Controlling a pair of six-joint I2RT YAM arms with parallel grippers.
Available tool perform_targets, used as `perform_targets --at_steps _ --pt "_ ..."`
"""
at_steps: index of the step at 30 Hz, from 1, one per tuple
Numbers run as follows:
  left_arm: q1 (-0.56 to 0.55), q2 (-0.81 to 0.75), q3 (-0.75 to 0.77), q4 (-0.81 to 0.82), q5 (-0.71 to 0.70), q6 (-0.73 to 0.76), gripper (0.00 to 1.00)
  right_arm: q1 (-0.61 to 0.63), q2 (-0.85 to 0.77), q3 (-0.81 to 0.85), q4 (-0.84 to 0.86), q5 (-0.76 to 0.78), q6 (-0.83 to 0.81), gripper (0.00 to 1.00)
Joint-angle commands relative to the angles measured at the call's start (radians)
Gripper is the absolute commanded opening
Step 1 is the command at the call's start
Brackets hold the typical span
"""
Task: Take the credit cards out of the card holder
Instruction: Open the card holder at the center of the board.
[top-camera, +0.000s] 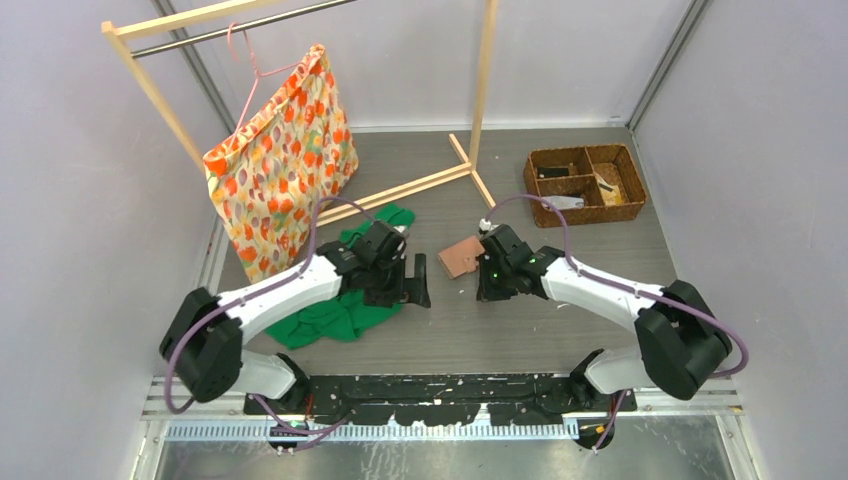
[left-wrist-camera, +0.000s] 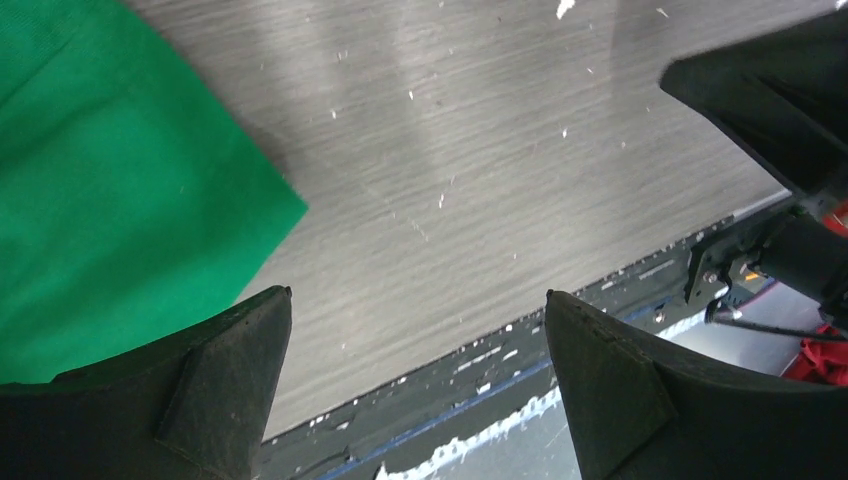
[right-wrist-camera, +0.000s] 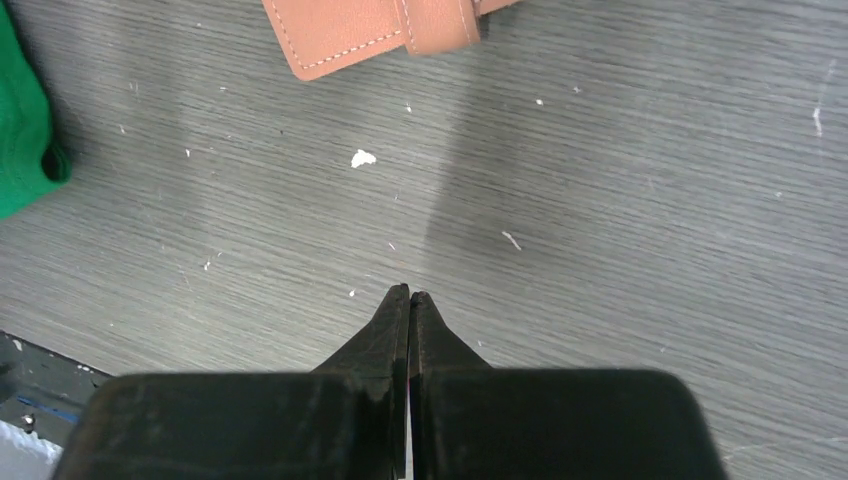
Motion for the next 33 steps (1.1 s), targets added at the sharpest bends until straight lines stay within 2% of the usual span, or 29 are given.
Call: perform_targets --at_steps 1,3,5,7,11,19,27,33 --pt "-0.003 0.122 0.083 0.142 0.017 -0.026 0.97 0.002 -0.056 0.029 0.014 0.040 0.005 0.01" --pt "-0.003 0.196 0.179 0.092 -0.001 -0.028 0.96 0.001 -0.052 0.082 -0.046 0.137 0.059 0.05" --pt "-0.002 0.261 0.274 0.033 -0.060 -0.017 0.94 -0.008 -0.035 0.146 -0.122 0.246 0.146 0.18" --pt "0.016 0.346 0.369 -0.003 -0.076 0.012 0.89 -0.032 -0.017 0.196 -0.150 0.265 0.245 0.29" --pt "0.038 0.495 0.558 -0.073 -0.044 0.086 0.82 -0.057 -0.014 0.226 -0.134 0.252 0.344 0.34" --pt "0.064 0.691 0.750 -0.103 0.078 0.273 0.79 -0.070 -0.083 0.172 -0.138 0.273 0.364 0.36" --pt "0.073 0.776 0.732 0.007 0.153 0.276 0.77 -0.102 -0.141 0.096 -0.136 0.250 0.372 0.36" --pt "0.062 0.730 0.575 0.166 0.317 0.189 0.72 -0.110 -0.139 0.095 -0.150 0.243 0.361 0.36"
